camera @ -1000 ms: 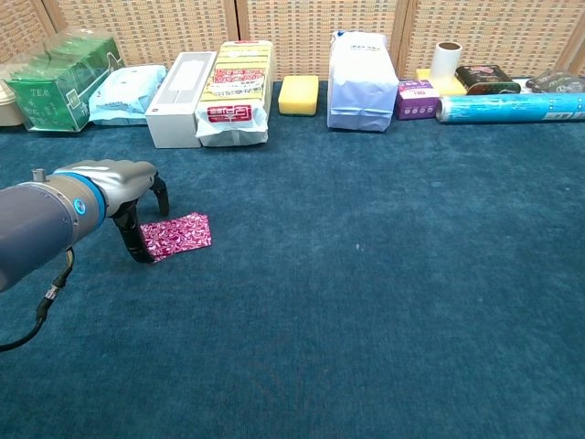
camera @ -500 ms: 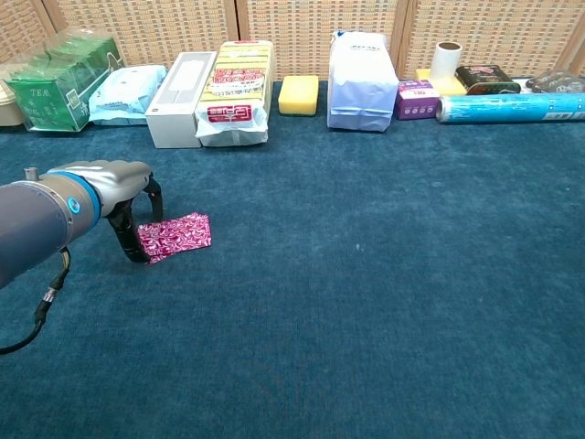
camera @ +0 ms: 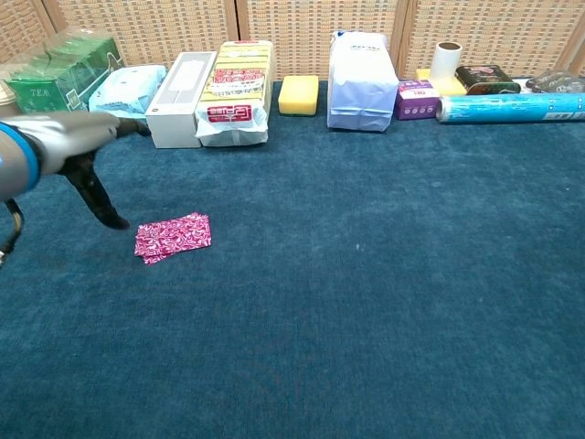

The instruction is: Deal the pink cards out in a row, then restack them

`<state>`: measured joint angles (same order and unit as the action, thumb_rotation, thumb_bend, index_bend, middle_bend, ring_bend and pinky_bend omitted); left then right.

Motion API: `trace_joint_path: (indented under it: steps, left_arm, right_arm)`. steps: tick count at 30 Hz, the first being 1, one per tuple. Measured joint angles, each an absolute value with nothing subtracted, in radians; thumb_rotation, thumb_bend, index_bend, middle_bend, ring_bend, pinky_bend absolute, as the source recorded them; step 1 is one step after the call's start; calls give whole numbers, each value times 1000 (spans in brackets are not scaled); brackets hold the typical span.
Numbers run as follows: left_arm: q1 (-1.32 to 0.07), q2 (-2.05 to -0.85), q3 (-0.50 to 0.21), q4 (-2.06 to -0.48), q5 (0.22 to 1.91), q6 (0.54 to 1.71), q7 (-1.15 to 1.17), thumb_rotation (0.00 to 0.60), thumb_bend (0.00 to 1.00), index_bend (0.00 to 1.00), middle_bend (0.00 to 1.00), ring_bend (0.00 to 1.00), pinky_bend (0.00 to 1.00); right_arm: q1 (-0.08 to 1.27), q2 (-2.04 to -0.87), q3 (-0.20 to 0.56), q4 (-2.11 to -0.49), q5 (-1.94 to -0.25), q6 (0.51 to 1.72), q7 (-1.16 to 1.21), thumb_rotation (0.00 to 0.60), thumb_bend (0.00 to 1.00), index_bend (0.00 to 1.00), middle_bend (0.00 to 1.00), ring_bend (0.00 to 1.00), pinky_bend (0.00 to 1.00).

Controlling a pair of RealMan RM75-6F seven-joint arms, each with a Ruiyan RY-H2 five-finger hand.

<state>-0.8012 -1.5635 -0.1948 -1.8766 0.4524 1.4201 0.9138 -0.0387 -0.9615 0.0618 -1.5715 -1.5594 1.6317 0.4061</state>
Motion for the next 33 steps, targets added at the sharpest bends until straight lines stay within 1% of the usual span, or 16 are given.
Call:
trace_joint_path:
  steps: [3, 8, 12, 16, 19, 22, 26, 29, 33]
  left_arm:
    - [-758, -1503, -151, -1893, 606, 1414, 826, 600, 106, 0, 0, 0, 217]
    - [-667, -1383, -63, -1879, 918, 1414, 607, 600, 109, 0, 0, 0, 181]
    - [-592, -1303, -2, -1821, 1152, 1433, 384, 600, 111, 0, 0, 0, 161]
    - [-486, -1247, 60, -1728, 1339, 1499, 154, 600, 111, 0, 0, 0, 148]
    - [-386, -1224, 101, -1679, 1404, 1574, 68, 600, 111, 0, 0, 0, 148]
    - [-301, -1205, 136, -1665, 1431, 1633, 71, 600, 111, 0, 0, 0, 146]
    - [-270, -1172, 155, -1693, 1450, 1643, 110, 600, 111, 0, 0, 0, 132]
    - [-250, -1154, 155, -1705, 1474, 1651, 120, 600, 111, 0, 0, 0, 131]
    - [-237, -1140, 152, -1707, 1481, 1623, 110, 600, 111, 0, 0, 0, 132]
  right_arm:
    - [-36, -964, 62, -1574, -1558, 1628, 397, 600, 0, 94, 0, 0, 0]
    - [-30, -971, 63, -1581, -1555, 1617, 363, 600, 0, 94, 0, 0, 0]
    - [-27, -981, 67, -1587, -1551, 1616, 329, 600, 0, 94, 0, 0, 0]
    - [-24, -996, 75, -1590, -1543, 1618, 294, 600, 0, 94, 0, 0, 0]
    - [-22, -1011, 85, -1589, -1534, 1623, 264, 600, 0, 94, 0, 0, 0]
    - [-19, -1031, 97, -1582, -1527, 1635, 230, 600, 0, 94, 0, 0, 0]
    - [-18, -1061, 111, -1571, -1513, 1652, 165, 600, 0, 94, 0, 0, 0]
    - [-17, -1079, 117, -1568, -1501, 1654, 129, 600, 0, 94, 0, 0, 0]
    - [-10, -1081, 111, -1573, -1512, 1639, 127, 600, 0, 94, 0, 0, 0]
